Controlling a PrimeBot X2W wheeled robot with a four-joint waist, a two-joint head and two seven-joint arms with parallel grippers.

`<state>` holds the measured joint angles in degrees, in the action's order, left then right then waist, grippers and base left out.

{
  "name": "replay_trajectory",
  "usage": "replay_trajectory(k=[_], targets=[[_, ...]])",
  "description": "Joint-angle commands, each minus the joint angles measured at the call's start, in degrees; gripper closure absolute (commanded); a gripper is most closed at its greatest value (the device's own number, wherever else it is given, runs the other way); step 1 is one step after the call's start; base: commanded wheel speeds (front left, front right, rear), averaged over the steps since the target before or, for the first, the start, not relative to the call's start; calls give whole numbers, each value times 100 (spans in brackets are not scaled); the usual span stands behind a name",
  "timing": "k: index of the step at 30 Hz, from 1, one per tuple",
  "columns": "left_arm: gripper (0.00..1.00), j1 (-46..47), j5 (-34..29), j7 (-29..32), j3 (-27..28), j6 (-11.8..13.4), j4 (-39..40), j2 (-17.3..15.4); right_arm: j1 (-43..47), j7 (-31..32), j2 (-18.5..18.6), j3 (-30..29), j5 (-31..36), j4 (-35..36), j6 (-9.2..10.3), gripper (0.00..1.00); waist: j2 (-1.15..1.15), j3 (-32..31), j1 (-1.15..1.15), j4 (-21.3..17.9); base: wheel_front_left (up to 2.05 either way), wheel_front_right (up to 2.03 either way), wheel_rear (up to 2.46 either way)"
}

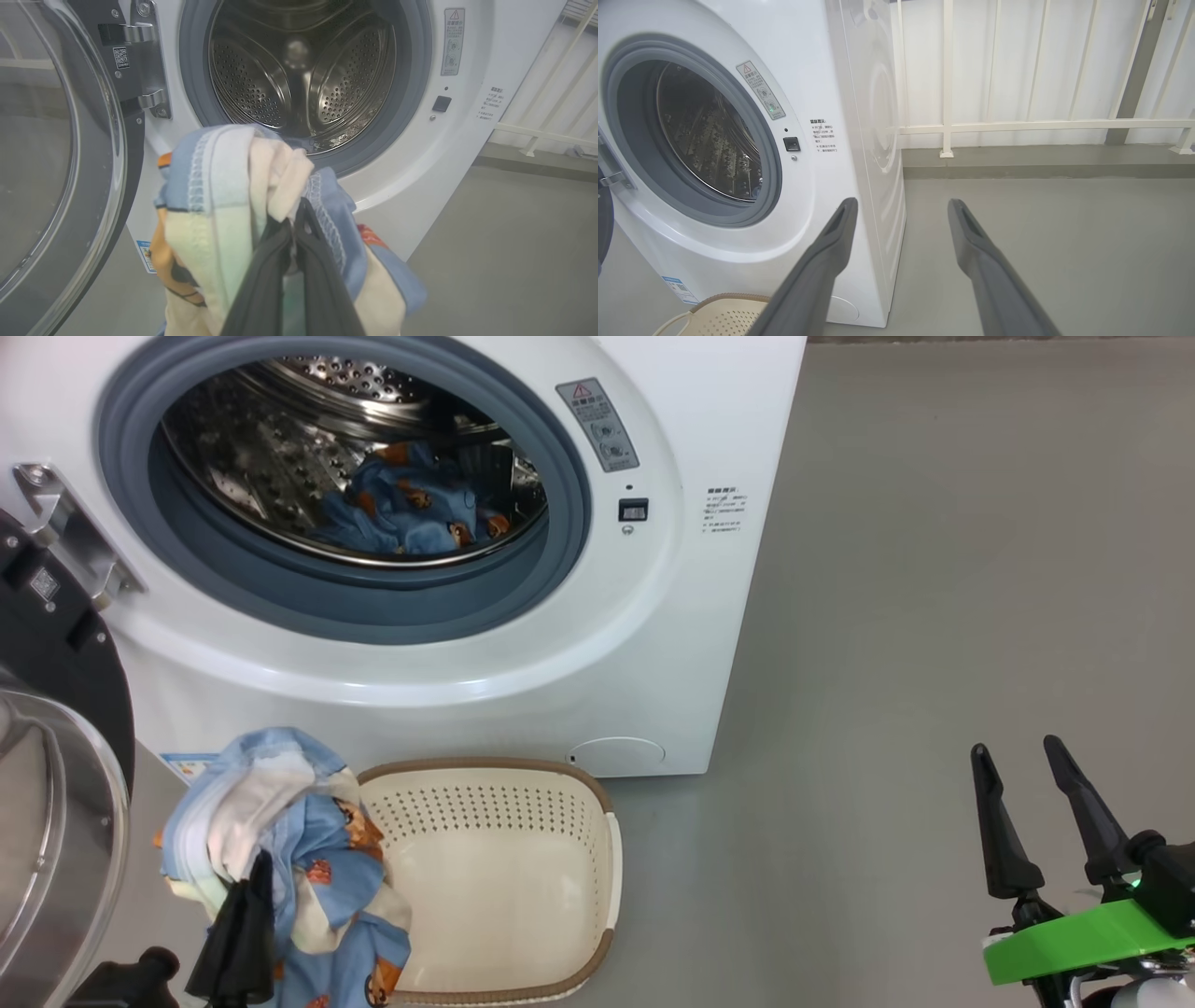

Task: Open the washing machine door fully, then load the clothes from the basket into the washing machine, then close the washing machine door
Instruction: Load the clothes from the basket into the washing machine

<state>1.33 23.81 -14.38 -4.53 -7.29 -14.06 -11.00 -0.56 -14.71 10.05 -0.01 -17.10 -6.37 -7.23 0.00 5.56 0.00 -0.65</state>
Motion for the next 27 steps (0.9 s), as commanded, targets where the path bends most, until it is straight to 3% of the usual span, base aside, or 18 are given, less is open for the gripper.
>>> replay_trajectory(k=[1, 13, 27], targets=[[100, 73, -99, -62, 265, -20, 261, -43, -12, -29, 117, 67, -8, 161, -25, 0, 0, 39, 0, 19, 0, 0, 0], [100, 533, -166, -62, 301, -20, 408, 111, -290, -29, 87, 49, -14, 240, -25, 0, 0, 624, 0, 5, 0, 0, 0], [100, 2881, -58, -62, 298, -20, -187, -155, -1098, -29, -126, 104, -12, 299, -25, 0, 0, 1955, 0, -247, 0, 0, 0]])
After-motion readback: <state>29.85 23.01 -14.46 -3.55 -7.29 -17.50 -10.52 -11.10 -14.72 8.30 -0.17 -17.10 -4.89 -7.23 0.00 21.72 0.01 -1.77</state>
